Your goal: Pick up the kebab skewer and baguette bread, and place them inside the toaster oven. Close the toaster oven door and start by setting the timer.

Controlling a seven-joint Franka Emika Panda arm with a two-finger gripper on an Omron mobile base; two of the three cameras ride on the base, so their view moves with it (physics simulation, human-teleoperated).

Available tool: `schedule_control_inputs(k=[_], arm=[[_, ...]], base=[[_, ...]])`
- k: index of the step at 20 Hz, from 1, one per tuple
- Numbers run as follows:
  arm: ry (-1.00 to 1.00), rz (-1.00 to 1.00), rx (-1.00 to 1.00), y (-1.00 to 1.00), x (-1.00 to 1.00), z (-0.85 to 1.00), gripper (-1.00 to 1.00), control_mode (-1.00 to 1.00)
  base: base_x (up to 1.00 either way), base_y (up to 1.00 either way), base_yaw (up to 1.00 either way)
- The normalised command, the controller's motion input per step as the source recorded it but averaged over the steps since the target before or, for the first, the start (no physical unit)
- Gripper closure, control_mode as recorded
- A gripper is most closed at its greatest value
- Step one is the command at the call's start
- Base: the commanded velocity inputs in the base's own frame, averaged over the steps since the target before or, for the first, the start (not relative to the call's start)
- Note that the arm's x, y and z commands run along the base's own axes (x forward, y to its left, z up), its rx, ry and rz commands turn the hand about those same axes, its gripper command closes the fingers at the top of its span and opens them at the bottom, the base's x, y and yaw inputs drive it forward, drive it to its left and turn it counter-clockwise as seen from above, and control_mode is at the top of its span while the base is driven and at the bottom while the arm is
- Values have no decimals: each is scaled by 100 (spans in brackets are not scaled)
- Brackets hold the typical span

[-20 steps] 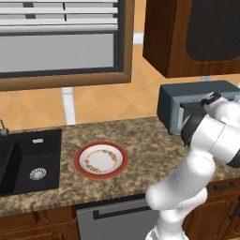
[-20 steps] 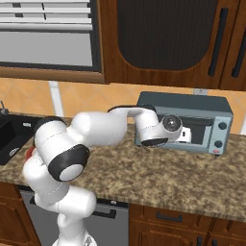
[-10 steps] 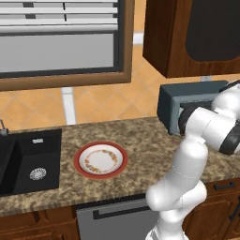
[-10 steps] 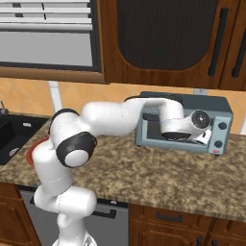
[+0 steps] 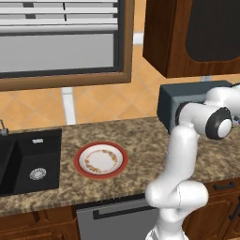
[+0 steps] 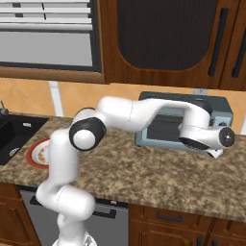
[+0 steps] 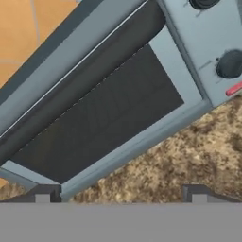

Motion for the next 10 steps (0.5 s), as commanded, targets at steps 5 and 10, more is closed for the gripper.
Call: schedule_control_inputs(k=[5, 10], arm=[[-21, -8, 9, -4, 9, -19, -100, -100], [-27, -6, -3, 0, 3, -13, -100, -100]], base=[[0, 0, 0], [0, 0, 0]])
